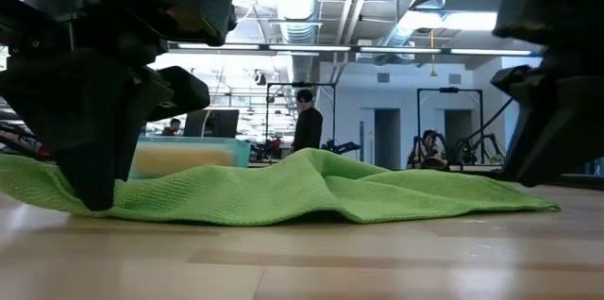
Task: Roll microfiber towels into tight, uniform cylinder then place into a basket
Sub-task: Fold the green towel
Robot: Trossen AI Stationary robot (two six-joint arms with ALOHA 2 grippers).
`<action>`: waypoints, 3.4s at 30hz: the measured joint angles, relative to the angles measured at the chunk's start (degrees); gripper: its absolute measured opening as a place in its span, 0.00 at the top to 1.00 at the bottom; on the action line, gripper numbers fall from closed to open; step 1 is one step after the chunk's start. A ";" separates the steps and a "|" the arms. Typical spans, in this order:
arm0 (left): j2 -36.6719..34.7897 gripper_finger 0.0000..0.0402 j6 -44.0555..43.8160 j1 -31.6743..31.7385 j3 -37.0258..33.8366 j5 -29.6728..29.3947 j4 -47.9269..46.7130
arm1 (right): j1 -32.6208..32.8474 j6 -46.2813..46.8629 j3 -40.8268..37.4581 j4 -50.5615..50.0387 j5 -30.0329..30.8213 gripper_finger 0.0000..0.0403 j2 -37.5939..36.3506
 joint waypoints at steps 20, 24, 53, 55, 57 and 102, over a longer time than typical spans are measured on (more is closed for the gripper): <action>-0.04 1.00 0.00 0.00 0.04 -0.15 -0.02 | -6.06 -7.44 0.26 -2.74 -11.50 0.45 2.90; -0.04 1.00 0.00 -0.01 0.04 -0.50 -0.97 | -6.10 -4.96 0.35 -2.37 -12.13 0.55 3.68; -0.11 1.00 -6.41 -2.74 3.50 6.22 -5.56 | 6.37 19.86 11.06 -6.52 -25.82 0.99 -0.20; -0.11 1.00 -8.16 -4.01 5.22 6.41 -7.19 | 7.44 20.97 11.06 -5.04 -26.06 0.99 -0.22; -0.11 1.00 -10.12 -5.29 6.87 6.40 -8.77 | 8.31 22.28 11.06 -3.55 -26.34 0.99 -0.22; -0.02 1.00 -16.46 3.09 12.87 -22.57 -36.54 | -8.48 12.76 19.13 -31.62 -17.91 0.99 0.13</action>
